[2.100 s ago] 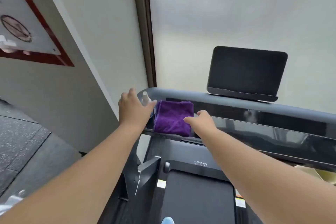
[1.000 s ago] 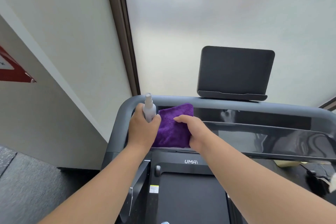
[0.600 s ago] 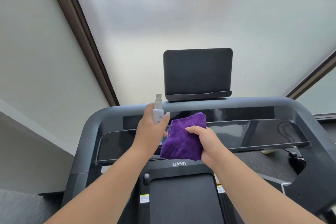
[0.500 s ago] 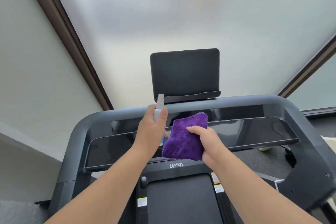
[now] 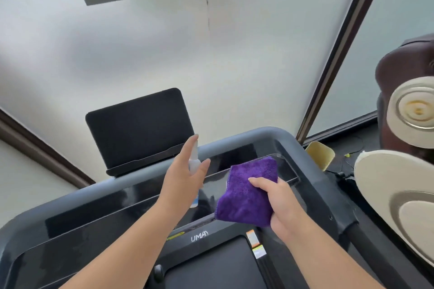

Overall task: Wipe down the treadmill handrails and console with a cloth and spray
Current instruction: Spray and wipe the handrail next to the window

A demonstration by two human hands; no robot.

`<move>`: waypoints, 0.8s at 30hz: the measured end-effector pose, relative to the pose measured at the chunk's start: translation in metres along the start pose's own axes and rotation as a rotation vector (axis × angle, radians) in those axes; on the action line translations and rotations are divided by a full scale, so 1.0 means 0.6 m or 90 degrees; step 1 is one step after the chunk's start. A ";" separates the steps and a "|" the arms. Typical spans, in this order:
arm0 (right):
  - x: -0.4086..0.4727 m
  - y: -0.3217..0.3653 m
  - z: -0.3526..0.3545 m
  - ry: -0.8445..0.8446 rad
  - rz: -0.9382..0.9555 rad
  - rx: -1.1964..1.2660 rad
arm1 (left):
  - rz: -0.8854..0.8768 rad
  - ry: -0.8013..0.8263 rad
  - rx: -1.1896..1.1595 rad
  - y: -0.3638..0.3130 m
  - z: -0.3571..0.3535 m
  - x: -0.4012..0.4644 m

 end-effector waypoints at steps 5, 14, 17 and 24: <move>0.009 0.002 0.086 -0.070 0.009 0.070 | -0.015 0.068 0.125 -0.036 -0.078 0.029; -0.013 -0.028 0.111 -0.215 -0.010 0.132 | -0.060 0.288 0.217 -0.057 -0.183 0.081; -0.026 -0.044 0.100 -0.263 -0.015 0.169 | -0.106 0.317 0.258 -0.048 -0.188 0.095; -0.039 -0.081 0.051 -0.351 -0.012 0.233 | -0.119 0.305 0.195 -0.040 -0.168 0.123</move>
Point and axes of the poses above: each hand's wrist, its own x-axis towards the middle knuckle, its own z-axis out of the back of the hand, y = z × x, the point moved 1 cm from there along x, towards the middle knuckle, and after that the axes turned 7 degrees about -x, right-handed, at the moved point
